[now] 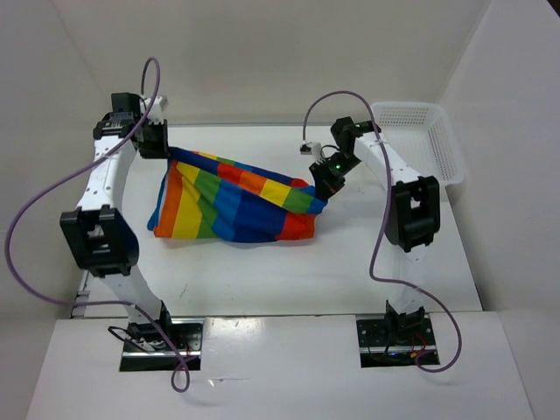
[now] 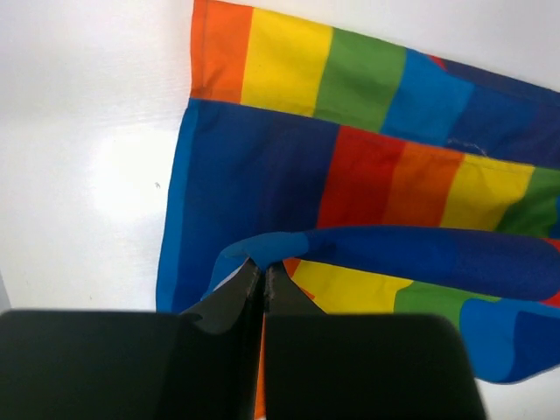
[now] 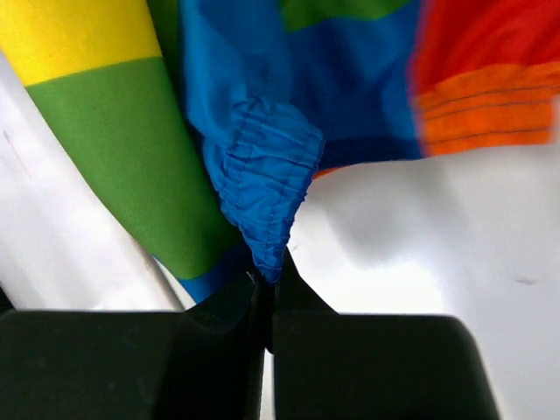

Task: Fold and stack the shorts
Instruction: Fold the shorts

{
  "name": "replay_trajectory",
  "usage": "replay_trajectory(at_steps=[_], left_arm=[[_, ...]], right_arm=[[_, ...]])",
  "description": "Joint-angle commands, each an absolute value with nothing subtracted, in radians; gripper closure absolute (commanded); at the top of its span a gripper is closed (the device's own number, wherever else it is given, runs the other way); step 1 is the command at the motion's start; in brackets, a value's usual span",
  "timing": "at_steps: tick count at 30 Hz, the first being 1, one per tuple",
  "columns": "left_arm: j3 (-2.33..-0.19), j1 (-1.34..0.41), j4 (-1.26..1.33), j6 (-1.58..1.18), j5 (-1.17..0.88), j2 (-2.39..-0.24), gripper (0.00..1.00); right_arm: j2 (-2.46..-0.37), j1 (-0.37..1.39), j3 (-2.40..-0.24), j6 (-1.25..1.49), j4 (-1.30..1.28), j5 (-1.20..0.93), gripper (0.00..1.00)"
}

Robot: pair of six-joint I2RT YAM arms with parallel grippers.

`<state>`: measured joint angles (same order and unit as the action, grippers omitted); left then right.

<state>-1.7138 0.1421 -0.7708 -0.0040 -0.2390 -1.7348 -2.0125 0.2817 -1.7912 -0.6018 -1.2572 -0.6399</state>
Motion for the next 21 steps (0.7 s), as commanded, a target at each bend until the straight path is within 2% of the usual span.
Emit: replay_trajectory(at_steps=[1,9,10,11,12,14,15,17,20,21], left_arm=[[-1.886,0.146,-0.715,0.000,-0.196,-1.857,1.00],[-2.028,0.146,-0.686,0.000,-0.239,-2.057,1.00],[-2.048,0.146,-0.686,0.000,-0.239,-2.101,1.00],[-2.069,0.132,-0.686,0.000,-0.239,-2.124,1.00],[-2.089,0.123,-0.677,0.000,-0.239,-2.147,1.00],[-2.150,0.123,-0.676,0.000,-0.227,-2.212,0.99],[-2.169,0.123,-0.676,0.000,-0.218,-2.232,0.99],[-2.193,0.123,-0.667,0.000,-0.193,-2.281,0.98],[-2.206,0.123,-0.658,0.000,-0.184,-2.327,0.96],[-2.215,0.123,-0.658,0.000,-0.184,-2.339,0.93]], right_arm=[[-2.104,0.221,-1.942,-0.554,-1.281,-0.696,1.00],[-2.289,0.190,-2.046,-0.379,-1.138,-0.700,0.99],[-2.299,0.190,-2.055,-0.355,-1.123,-0.690,0.92],[-2.324,0.190,-2.066,-0.335,-1.102,-0.681,0.74],[-2.324,0.181,-2.098,-0.325,-1.091,-0.681,0.34],[-2.339,0.181,-2.134,-0.272,-1.060,-0.661,0.10],[-2.339,0.167,-2.172,-0.247,-1.013,-0.661,0.05],[-2.310,0.156,-2.206,-0.150,-0.950,-0.635,0.02],[-2.203,0.133,-2.172,-0.026,-0.775,-0.612,0.02],[-2.165,0.133,-2.101,-0.026,-0.728,-0.598,0.05]])
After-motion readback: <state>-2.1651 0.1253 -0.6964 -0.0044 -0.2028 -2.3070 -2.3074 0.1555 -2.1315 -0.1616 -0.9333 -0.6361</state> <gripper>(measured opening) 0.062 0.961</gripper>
